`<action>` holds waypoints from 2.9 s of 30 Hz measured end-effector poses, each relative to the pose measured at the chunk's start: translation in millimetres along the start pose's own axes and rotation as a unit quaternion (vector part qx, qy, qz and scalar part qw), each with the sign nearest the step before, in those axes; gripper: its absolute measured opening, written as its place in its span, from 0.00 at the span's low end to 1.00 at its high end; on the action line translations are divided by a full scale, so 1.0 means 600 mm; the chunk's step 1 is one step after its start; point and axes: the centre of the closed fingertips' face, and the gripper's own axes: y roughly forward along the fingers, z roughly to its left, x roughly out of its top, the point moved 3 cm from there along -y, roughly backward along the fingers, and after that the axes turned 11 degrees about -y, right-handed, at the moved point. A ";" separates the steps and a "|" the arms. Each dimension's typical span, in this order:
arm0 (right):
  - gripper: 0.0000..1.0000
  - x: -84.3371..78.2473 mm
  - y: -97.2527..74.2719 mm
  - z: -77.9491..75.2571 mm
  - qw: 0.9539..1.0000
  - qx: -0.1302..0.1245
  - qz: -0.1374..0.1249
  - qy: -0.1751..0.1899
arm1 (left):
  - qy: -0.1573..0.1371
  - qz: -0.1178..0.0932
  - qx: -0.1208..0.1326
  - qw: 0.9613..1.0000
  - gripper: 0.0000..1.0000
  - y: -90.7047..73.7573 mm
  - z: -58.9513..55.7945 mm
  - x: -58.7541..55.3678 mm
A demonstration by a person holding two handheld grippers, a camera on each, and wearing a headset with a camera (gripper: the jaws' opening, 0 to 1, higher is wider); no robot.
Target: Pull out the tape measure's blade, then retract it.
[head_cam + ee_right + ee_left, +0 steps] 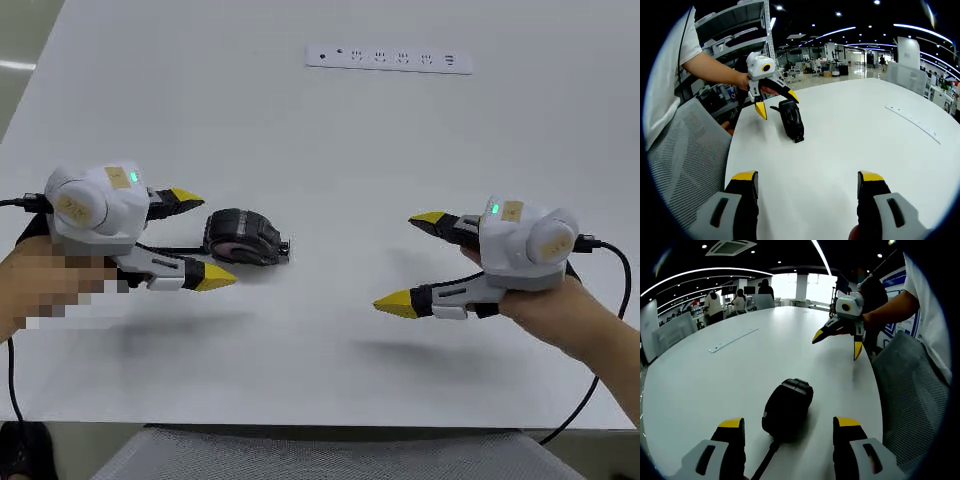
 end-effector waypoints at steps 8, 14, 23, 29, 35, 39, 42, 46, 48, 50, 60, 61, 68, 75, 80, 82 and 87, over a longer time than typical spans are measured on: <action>0.78 0.009 0.019 0.001 1.000 0.009 -0.002 0.001 | 0.014 0.013 -0.014 1.000 0.58 0.013 0.005 -0.001; 0.78 0.018 0.030 0.004 1.000 0.013 -0.004 -0.003 | 0.021 0.017 -0.022 0.999 0.49 0.019 0.006 0.002; 0.77 0.024 0.048 0.005 1.000 0.023 -0.005 -0.004 | 0.029 0.029 -0.045 0.998 0.39 0.032 0.004 0.000; 0.77 0.027 0.059 0.006 1.000 0.028 -0.006 -0.006 | 0.033 0.031 -0.045 0.998 0.36 0.036 0.008 0.000; 0.77 0.030 0.065 0.006 0.999 0.030 -0.007 -0.007 | 0.034 0.033 -0.048 0.998 0.35 0.037 0.009 -0.001; 0.76 0.031 0.070 0.006 0.999 0.033 -0.008 -0.009 | 0.032 0.035 -0.050 0.998 0.34 0.036 0.009 -0.001; 0.74 0.033 0.073 0.006 0.999 0.034 -0.008 -0.009 | 0.033 0.036 -0.050 0.998 0.34 0.036 0.010 -0.001; 0.69 0.034 0.076 0.007 0.999 0.035 -0.008 -0.012 | 0.031 0.036 -0.048 0.998 0.34 0.036 0.011 -0.001; 0.67 0.035 0.081 0.007 0.999 0.038 -0.009 -0.016 | 0.029 0.037 -0.045 0.998 0.33 0.035 0.012 -0.002; 0.65 0.039 0.092 0.005 0.999 0.039 -0.011 -0.020 | 0.027 0.035 -0.045 0.998 0.33 0.034 0.013 -0.001; 0.55 0.040 0.126 0.002 0.998 0.052 -0.008 -0.040 | 0.027 0.040 -0.045 0.998 0.33 0.035 0.013 -0.001; 0.54 0.040 0.128 0.001 0.998 0.053 -0.008 -0.041 | 0.027 0.040 -0.046 0.998 0.33 0.035 0.013 -0.001; 0.49 0.044 0.148 0.001 0.997 0.061 -0.010 -0.049 | 0.029 0.043 -0.046 0.998 0.33 0.037 0.013 -0.001; 0.42 0.051 0.166 0.009 0.995 0.069 -0.006 -0.071 | 0.027 0.043 -0.047 0.998 0.33 0.039 0.013 -0.002; 0.38 0.058 0.181 0.015 0.994 0.075 -0.009 -0.076 | 0.027 0.043 -0.047 0.998 0.33 0.039 0.012 -0.002; 0.36 0.059 0.188 0.017 0.994 0.076 -0.009 -0.079 | 0.028 0.043 -0.047 0.998 0.33 0.039 0.013 -0.002; 0.33 0.059 0.198 0.017 0.993 0.082 -0.009 -0.084 | 0.030 0.046 -0.047 0.997 0.33 0.039 0.012 -0.001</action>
